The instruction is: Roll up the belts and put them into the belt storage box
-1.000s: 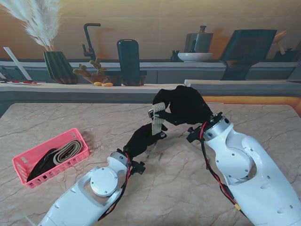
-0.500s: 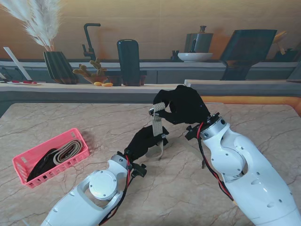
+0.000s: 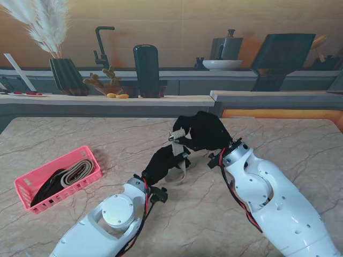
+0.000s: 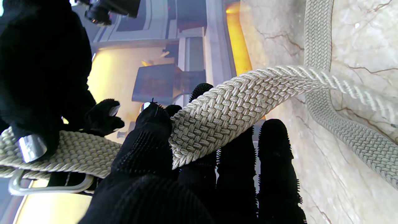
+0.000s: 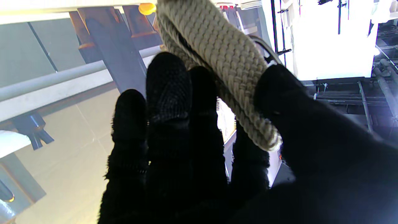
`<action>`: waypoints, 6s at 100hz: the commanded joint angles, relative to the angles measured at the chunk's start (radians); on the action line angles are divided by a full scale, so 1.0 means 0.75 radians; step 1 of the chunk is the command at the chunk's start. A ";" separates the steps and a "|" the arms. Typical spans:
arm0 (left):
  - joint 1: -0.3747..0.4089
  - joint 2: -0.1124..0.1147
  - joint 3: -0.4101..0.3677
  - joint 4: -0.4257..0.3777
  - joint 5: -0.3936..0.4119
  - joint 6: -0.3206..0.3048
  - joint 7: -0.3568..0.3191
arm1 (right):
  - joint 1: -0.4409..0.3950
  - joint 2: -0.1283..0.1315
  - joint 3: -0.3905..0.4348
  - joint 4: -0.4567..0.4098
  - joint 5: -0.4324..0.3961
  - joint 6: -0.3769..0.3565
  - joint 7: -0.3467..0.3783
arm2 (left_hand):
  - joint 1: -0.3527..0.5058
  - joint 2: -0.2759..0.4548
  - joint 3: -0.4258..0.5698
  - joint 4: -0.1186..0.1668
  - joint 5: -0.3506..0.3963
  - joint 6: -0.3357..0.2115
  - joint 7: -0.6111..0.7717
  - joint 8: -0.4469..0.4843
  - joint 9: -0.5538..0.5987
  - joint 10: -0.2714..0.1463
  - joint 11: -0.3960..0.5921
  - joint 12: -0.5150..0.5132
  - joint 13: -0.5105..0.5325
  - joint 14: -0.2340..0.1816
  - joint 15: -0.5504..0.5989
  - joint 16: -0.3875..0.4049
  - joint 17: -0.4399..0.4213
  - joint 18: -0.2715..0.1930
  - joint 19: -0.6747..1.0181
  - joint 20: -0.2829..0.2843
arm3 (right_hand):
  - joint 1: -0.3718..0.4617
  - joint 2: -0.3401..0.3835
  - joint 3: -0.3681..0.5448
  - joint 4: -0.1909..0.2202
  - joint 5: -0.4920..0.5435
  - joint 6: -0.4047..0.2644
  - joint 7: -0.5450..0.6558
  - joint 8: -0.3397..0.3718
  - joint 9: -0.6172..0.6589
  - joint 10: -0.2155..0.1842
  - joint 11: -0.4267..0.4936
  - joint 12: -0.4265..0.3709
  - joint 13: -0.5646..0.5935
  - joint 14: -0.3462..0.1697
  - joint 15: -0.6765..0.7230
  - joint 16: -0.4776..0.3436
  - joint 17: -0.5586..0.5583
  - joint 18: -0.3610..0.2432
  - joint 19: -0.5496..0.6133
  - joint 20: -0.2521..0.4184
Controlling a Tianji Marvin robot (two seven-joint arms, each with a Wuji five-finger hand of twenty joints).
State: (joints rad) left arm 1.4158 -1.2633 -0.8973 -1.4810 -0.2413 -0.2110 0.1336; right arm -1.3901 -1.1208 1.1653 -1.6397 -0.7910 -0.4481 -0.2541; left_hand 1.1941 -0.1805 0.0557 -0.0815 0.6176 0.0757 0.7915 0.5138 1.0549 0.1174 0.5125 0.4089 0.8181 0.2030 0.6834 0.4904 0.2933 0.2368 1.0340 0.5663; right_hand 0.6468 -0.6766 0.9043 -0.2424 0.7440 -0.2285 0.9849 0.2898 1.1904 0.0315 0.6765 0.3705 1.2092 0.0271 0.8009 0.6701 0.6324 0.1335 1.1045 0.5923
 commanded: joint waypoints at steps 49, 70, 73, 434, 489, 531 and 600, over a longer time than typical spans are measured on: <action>-0.004 0.035 -0.038 0.023 -0.149 -0.131 -0.216 | -0.035 0.013 -0.040 0.093 0.005 -0.004 0.067 | -1.115 -0.576 0.919 -0.084 -0.314 -0.018 -0.421 -0.011 -0.395 -0.057 -0.194 -0.026 -0.148 -0.074 -0.259 0.016 -0.080 -0.022 -0.203 0.022 | 0.035 0.104 0.063 -0.011 0.036 -0.138 0.153 0.014 -0.003 -0.051 -0.002 -0.006 -0.050 -0.032 -0.025 -0.018 -0.052 0.002 -0.024 -0.021; -0.005 0.032 -0.039 0.027 -0.177 -0.139 -0.222 | -0.034 0.020 -0.049 0.105 0.005 -0.014 0.102 | -1.213 -0.599 1.009 -0.134 -0.345 -0.006 -0.450 -0.011 -0.412 -0.051 -0.202 -0.019 -0.146 -0.068 -0.277 0.031 -0.071 -0.019 -0.214 0.044 | 0.046 0.088 0.073 -0.008 0.033 -0.143 0.145 0.013 -0.005 -0.055 -0.016 -0.007 -0.067 -0.030 -0.040 -0.024 -0.062 0.007 -0.032 -0.023; -0.005 0.032 -0.040 0.027 -0.180 -0.138 -0.223 | -0.034 0.022 -0.051 0.105 0.004 -0.017 0.110 | -1.216 -0.598 1.008 -0.135 -0.348 -0.007 -0.452 -0.012 -0.411 -0.051 -0.202 -0.018 -0.144 -0.068 -0.275 0.032 -0.068 -0.020 -0.211 0.046 | 0.048 0.084 0.076 -0.008 0.031 -0.143 0.143 0.012 -0.008 -0.056 -0.022 -0.008 -0.071 -0.031 -0.044 -0.025 -0.064 0.008 -0.034 -0.023; -0.054 0.029 -0.017 0.070 0.409 -0.141 0.065 | -0.135 0.028 0.155 -0.316 0.154 0.007 0.285 | -0.619 -0.263 0.707 0.018 -0.129 -0.111 -0.297 0.051 -0.380 -0.028 -0.228 -0.041 -0.207 -0.065 -0.433 -0.065 -0.081 -0.013 -0.377 -0.028 | 0.207 -0.043 0.269 0.008 0.181 0.078 0.114 0.014 -0.111 0.221 0.036 0.050 0.144 -0.102 0.015 -0.037 0.283 -0.056 0.041 0.020; -0.027 0.028 -0.051 0.027 0.161 -0.170 -0.024 | -0.174 0.029 0.255 -0.441 0.104 -0.021 0.272 | -0.809 -0.223 0.621 0.017 0.015 -0.060 -0.240 0.084 -0.121 0.007 -0.085 0.046 -0.019 -0.003 -0.151 0.061 -0.011 -0.010 -0.172 0.062 | 0.206 -0.036 0.258 0.011 0.175 0.064 0.122 0.013 -0.115 0.212 0.040 0.048 0.144 -0.112 0.012 -0.040 0.284 -0.065 0.038 0.029; 0.010 0.051 -0.050 -0.046 -0.114 -0.163 -0.216 | -0.150 0.028 0.291 -0.477 0.122 0.013 0.289 | -0.358 -0.157 0.494 -0.056 0.079 -0.138 -0.106 0.023 -0.002 -0.001 -0.069 0.004 0.067 0.005 -0.041 -0.014 0.059 -0.016 -0.007 -0.019 | 0.206 -0.026 0.248 0.013 0.167 0.053 0.128 0.015 -0.119 0.204 0.043 0.046 0.145 -0.120 0.009 -0.042 0.286 -0.076 0.036 0.033; 0.015 0.016 -0.024 -0.040 -0.002 -0.068 -0.058 | -0.055 0.019 0.145 -0.225 -0.014 0.029 0.146 | -0.247 -0.238 0.625 -0.037 0.084 -0.082 0.111 0.050 0.065 0.030 0.072 0.074 0.139 0.018 0.105 0.053 0.099 -0.020 0.113 -0.007 | 0.203 -0.017 0.229 0.026 0.157 0.045 0.130 0.011 -0.122 0.199 0.050 0.041 0.146 -0.127 0.008 -0.041 0.289 -0.082 0.033 0.037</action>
State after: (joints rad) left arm 1.4191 -1.2373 -0.9181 -1.5122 -0.2517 -0.2683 0.0727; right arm -1.4333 -1.0995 1.2865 -1.8268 -0.7996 -0.4286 -0.1532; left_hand 0.9972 -0.3340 0.4494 -0.1165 0.6662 0.0674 0.8035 0.5516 1.0673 0.1297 0.5351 0.4615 0.8880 0.2130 0.7269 0.5162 0.3566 0.2449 1.0733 0.5578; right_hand 0.7262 -0.7803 1.0256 -0.2520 0.7550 -0.1009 0.8581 0.2355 1.0935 0.1913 0.6907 0.3970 1.2816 -0.0409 0.7911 0.6434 0.8497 0.0951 1.1113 0.6007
